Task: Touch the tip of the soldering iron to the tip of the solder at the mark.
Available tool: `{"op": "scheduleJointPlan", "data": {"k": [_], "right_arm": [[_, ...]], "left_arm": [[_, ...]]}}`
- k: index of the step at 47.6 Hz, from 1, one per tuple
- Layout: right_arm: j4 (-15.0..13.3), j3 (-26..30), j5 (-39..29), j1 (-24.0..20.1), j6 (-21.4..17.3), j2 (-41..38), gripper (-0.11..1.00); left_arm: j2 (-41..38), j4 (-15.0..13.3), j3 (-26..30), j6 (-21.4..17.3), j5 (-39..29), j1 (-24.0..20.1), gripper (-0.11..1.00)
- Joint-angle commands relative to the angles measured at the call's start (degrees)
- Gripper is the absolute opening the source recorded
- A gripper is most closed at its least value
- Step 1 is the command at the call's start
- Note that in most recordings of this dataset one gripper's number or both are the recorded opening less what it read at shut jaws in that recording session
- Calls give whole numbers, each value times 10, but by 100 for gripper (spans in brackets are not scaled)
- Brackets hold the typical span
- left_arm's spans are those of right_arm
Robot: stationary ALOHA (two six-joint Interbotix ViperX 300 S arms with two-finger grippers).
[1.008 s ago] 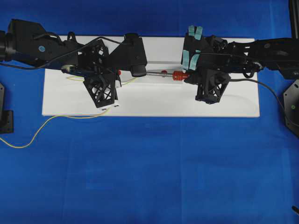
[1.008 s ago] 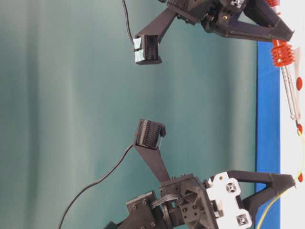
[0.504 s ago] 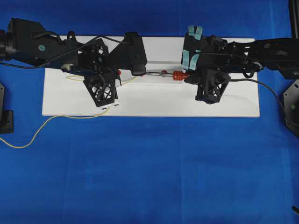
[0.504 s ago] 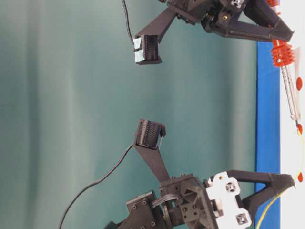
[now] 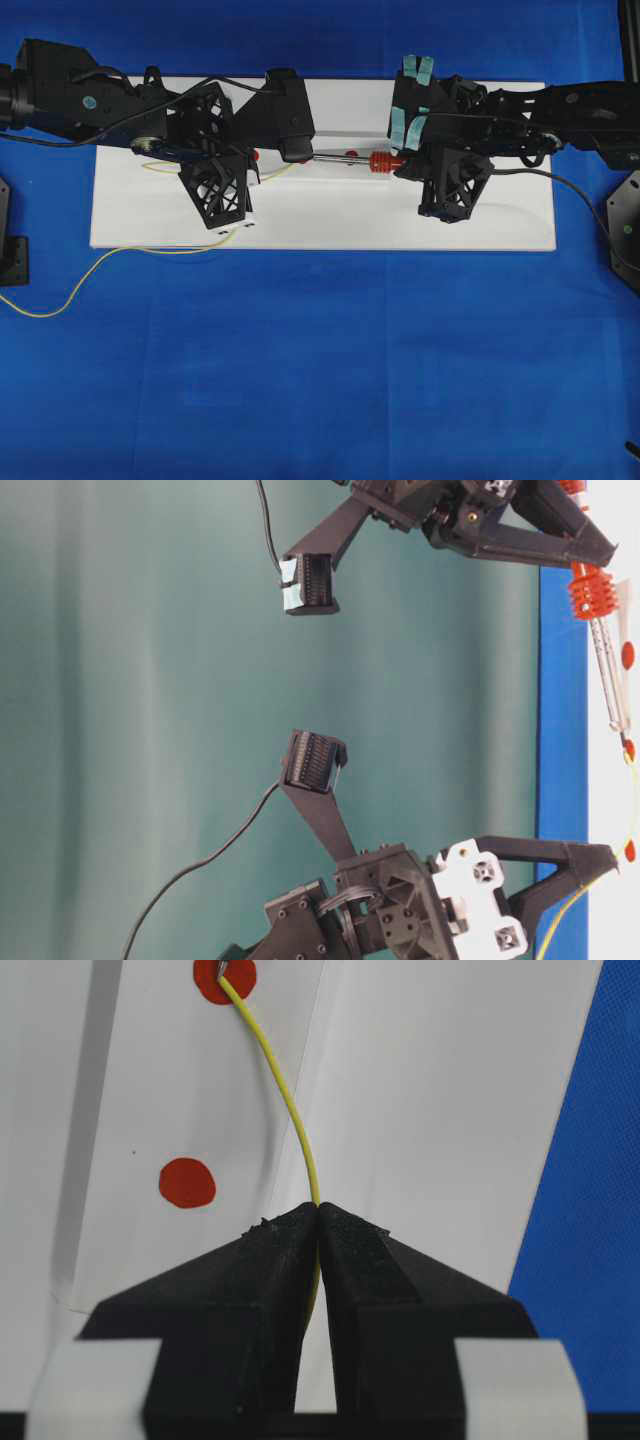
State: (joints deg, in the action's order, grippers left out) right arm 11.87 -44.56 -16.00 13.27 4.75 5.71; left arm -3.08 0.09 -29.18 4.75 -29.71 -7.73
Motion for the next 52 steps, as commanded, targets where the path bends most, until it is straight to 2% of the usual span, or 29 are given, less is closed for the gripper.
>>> {"op": "scheduleJointPlan", "data": {"k": [1, 9, 28, 42, 52], "right_arm": [[-1, 12, 4, 0, -1, 5, 6], [-1, 12, 4, 0, -1, 5, 6], [-1, 12, 3, 1, 0, 5, 6], [-1, 13, 4, 0, 0, 7, 6], [-1, -4, 6, 1, 1, 61, 6]], "left_arm": [[7, 1, 13, -1, 5, -3, 3], [19, 1, 11, -2, 0, -3, 3], [104, 1, -20, -2, -47, -3, 3], [114, 1, -27, -1, -51, -3, 3], [115, 1, -28, -2, -48, -3, 3]]}}
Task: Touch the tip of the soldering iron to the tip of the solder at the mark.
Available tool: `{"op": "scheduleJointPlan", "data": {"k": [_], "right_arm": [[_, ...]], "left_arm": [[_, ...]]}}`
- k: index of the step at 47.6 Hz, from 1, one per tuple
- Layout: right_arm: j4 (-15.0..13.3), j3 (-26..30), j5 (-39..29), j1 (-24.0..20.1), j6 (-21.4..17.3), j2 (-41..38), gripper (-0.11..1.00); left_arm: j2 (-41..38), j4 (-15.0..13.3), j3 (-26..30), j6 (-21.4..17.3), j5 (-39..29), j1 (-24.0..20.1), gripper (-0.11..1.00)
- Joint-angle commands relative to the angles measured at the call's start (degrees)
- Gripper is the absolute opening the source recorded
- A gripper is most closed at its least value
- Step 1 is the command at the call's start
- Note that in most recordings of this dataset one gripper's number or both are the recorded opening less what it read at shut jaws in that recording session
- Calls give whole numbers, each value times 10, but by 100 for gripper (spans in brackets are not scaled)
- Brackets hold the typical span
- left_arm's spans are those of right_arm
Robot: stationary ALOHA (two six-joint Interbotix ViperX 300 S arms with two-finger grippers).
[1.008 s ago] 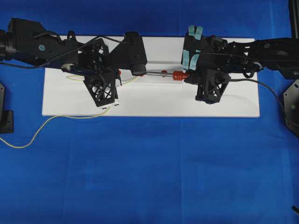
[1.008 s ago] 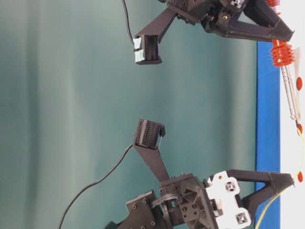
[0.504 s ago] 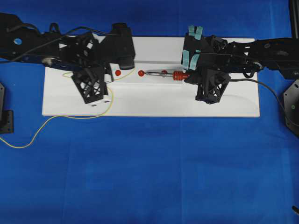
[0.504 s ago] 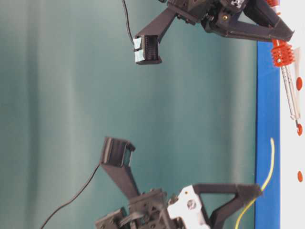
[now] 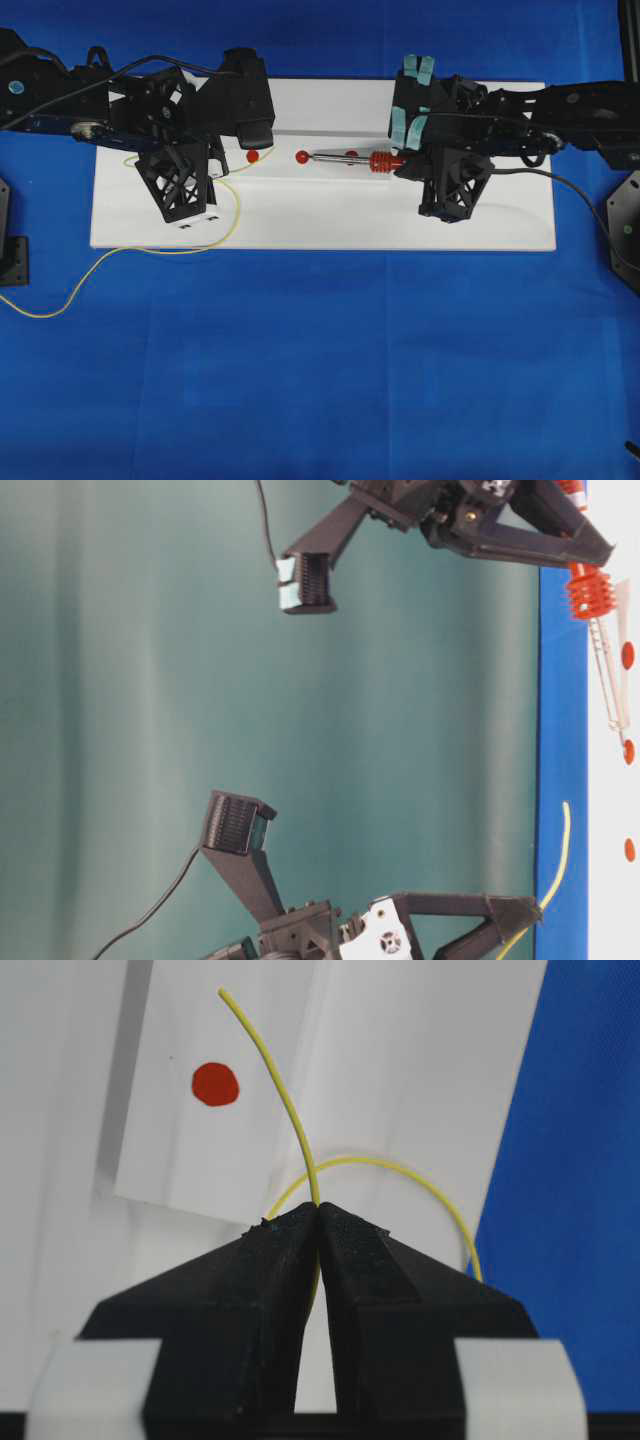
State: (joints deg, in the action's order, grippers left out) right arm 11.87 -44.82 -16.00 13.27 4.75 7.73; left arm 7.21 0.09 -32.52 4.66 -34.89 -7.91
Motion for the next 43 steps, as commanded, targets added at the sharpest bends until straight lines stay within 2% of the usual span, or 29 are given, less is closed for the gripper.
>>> {"op": "scheduleJointPlan", "data": {"k": [1, 22, 35, 43], "right_arm": [[-2, -4, 7, 1, 1, 47, 6], [-1, -113, 1, 3, -10, 209, 6], [-1, -124, -4, 6, -11, 215, 6], [-1, -124, -10, 10, -11, 215, 6]], "left_arm": [[13, 1, 5, -1, 4, -1, 3], [23, 1, -7, -1, 18, -1, 3], [17, 1, 4, 0, 30, 0, 3], [-11, 1, 43, 0, 33, 11, 3]]}}
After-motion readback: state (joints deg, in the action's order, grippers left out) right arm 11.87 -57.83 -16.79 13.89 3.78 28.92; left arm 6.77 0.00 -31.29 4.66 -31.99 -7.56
